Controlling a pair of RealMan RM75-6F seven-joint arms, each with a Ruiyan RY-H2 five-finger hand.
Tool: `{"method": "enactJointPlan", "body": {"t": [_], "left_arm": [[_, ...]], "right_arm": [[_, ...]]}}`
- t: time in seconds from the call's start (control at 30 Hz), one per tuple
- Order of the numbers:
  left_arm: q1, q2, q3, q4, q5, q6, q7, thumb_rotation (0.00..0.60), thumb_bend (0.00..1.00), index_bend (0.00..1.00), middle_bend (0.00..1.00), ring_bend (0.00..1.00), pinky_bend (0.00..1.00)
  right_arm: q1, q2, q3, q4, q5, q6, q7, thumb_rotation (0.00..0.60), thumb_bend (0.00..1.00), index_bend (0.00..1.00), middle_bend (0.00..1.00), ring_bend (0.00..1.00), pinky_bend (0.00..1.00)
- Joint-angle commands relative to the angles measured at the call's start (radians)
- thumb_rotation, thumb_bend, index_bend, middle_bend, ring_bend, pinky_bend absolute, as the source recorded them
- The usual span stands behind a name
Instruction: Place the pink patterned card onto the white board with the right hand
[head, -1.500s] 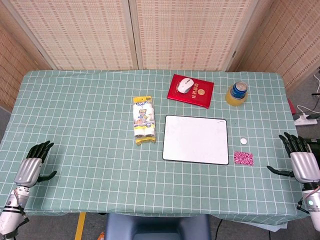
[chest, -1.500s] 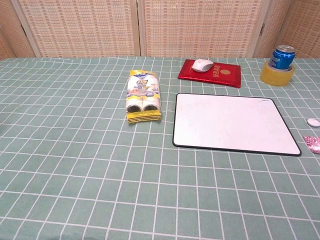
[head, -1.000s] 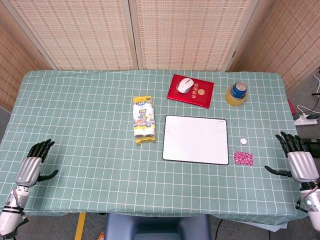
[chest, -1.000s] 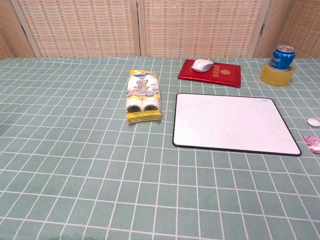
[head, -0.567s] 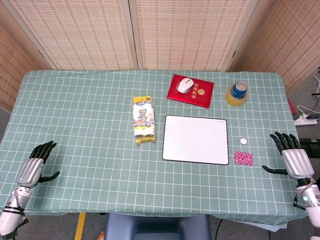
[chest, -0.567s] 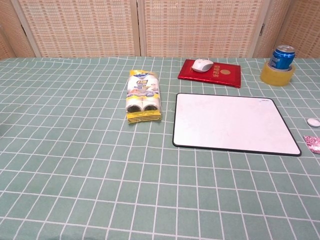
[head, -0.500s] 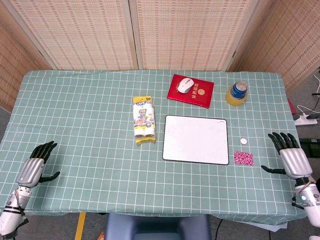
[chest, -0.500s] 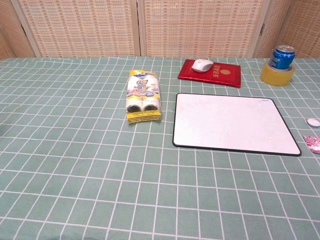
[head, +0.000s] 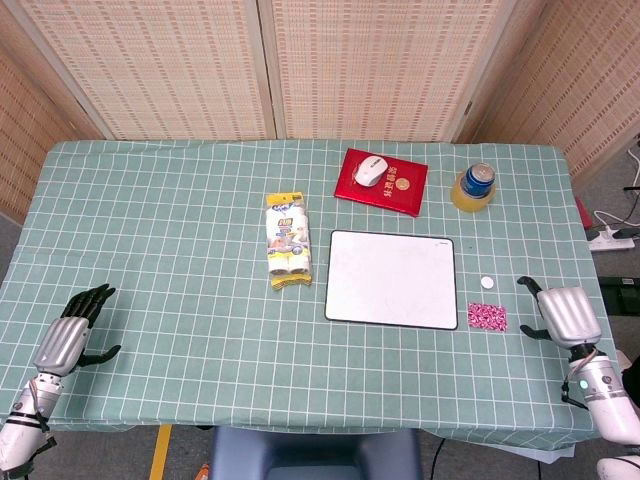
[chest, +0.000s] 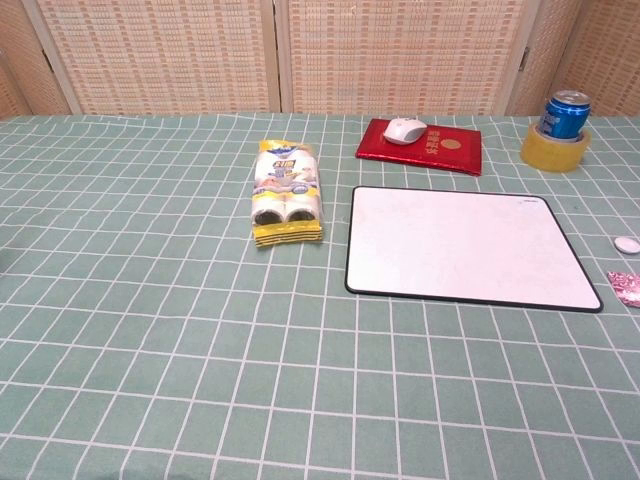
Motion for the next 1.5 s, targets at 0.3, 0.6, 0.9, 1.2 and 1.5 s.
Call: {"method": "enactJointPlan", "body": {"t": [0.3,0.6,0.9,1.2,1.5], "left_arm": [[-0.004,0.006,0.003,-0.006,-0.003,-0.018,-0.004,0.463,0.19,0.00,0.00,0.00,0.02],[-0.008,0.016,0.006,-0.020,-0.007,-0.036,-0.004,0.473,0.19,0.00,0.00,0.00,0.03],[-0.009,0.018,0.007,-0.023,-0.006,-0.039,-0.015,0.480,0.19,0.00,0.01,0.00,0.03],[-0.010,0.021,0.009,-0.024,-0.003,-0.039,-0.031,0.491,0.19,0.00,0.02,0.00,0.03],[-0.011,0.024,0.012,-0.021,-0.001,-0.041,-0.054,0.496,0.19,0.00,0.03,0.00,0.03]], "right_arm": [[0.044,0.014,-0.005,-0.071,0.106,-0.151,-0.126,0.547,0.00,0.25,0.94,0.90,0.96],[0.066,-0.021,0.016,-0.071,0.185,-0.220,-0.096,0.546,0.03,0.37,0.95,0.92,0.97],[0.078,-0.025,0.023,-0.092,0.239,-0.258,-0.113,0.544,0.06,0.40,0.96,0.92,0.98],[0.109,-0.025,0.026,-0.114,0.331,-0.319,-0.190,0.542,0.06,0.37,0.96,0.93,0.98],[0.130,-0.023,0.033,-0.131,0.384,-0.336,-0.215,0.542,0.17,0.38,0.96,0.93,0.98]]}}
